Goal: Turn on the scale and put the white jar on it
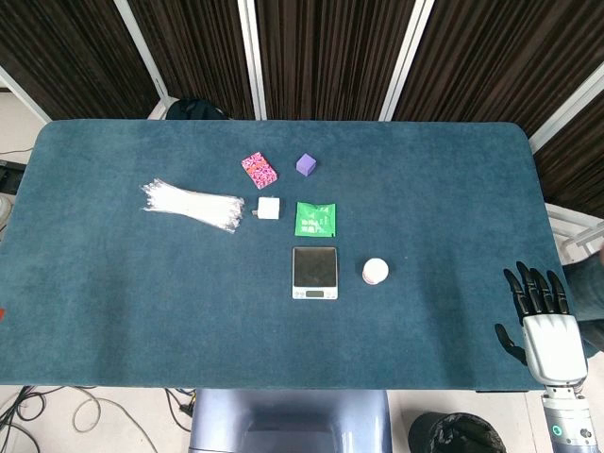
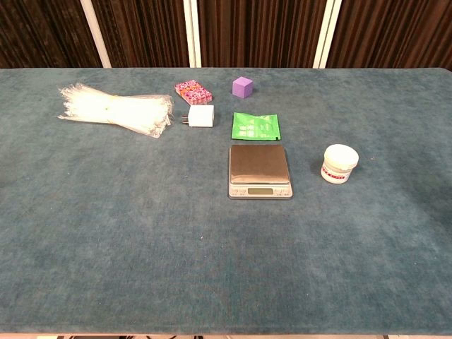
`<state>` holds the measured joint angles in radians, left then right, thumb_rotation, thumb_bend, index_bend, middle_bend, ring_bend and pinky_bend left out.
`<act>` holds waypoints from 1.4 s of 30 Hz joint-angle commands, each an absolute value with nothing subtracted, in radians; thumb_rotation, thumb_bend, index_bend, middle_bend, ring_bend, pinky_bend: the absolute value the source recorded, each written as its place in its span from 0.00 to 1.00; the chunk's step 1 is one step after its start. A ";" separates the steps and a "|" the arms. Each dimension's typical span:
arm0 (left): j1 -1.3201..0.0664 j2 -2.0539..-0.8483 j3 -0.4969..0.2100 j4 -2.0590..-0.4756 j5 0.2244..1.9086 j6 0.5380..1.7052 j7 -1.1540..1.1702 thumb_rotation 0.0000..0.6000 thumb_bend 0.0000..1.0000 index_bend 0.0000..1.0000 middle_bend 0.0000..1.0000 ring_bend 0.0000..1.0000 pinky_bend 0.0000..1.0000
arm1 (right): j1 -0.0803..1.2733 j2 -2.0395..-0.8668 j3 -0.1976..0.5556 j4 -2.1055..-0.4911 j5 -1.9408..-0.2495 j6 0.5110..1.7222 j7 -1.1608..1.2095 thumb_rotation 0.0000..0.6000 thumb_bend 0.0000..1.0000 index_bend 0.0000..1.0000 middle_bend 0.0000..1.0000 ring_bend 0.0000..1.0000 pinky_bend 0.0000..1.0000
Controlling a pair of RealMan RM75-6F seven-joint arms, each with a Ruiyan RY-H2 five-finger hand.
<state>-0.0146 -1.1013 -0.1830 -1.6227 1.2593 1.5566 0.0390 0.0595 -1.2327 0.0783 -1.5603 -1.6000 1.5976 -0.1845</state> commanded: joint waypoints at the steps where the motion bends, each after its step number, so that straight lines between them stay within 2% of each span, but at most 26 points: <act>1: -0.012 -1.100 -0.182 -1.628 1.265 1.565 0.039 1.00 0.12 0.00 0.00 0.00 0.00 | 0.059 -1.233 0.077 -1.559 -1.602 1.599 -0.188 1.00 0.36 0.00 0.00 0.06 0.00; 18: -0.003 -1.099 -0.180 -1.643 1.275 1.585 0.037 1.00 0.12 0.00 0.00 0.00 0.00 | 0.048 -1.184 0.067 -1.609 -1.591 1.590 -0.131 1.00 0.36 0.00 0.00 0.09 0.00; 25: 0.002 -1.097 -0.175 -1.647 1.287 1.593 0.036 1.00 0.12 0.00 0.00 0.00 0.00 | 0.057 -1.162 0.043 -1.597 -1.638 1.579 -0.069 1.00 0.36 0.00 0.06 0.14 0.02; 33: -0.005 -1.103 -0.171 -1.647 1.282 1.576 0.053 1.00 0.12 0.00 0.00 0.00 0.00 | 0.091 -1.131 0.015 -1.592 -1.673 1.516 0.009 1.00 0.36 0.00 0.08 0.16 0.24; 38: -0.003 -1.101 -0.172 -1.651 1.284 1.584 0.052 1.00 0.12 0.00 0.00 0.00 0.00 | 0.183 -1.068 0.021 -1.618 -1.710 1.408 0.098 1.00 0.36 0.00 0.08 0.16 0.37; 42: -0.002 -1.101 -0.173 -1.651 1.283 1.583 0.050 1.00 0.12 0.00 0.00 0.00 0.00 | 0.264 -1.029 0.045 -1.658 -1.724 1.315 0.093 1.00 0.36 0.00 0.13 0.22 0.45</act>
